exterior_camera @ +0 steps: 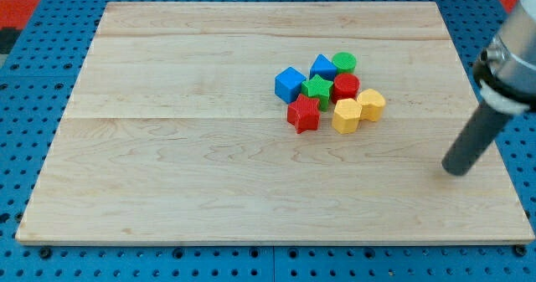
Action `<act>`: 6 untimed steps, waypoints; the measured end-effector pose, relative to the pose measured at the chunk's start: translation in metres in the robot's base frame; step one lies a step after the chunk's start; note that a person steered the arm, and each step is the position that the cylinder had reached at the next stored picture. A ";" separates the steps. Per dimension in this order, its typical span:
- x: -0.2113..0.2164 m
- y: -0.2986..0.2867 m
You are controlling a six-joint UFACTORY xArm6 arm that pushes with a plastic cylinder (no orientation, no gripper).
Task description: Place green star to the bottom of the blue cube
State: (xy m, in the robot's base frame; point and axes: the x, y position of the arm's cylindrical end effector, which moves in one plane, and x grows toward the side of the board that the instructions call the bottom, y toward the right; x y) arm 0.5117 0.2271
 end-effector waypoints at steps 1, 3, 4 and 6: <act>-0.037 -0.012; -0.069 -0.015; -0.081 -0.016; -0.096 -0.112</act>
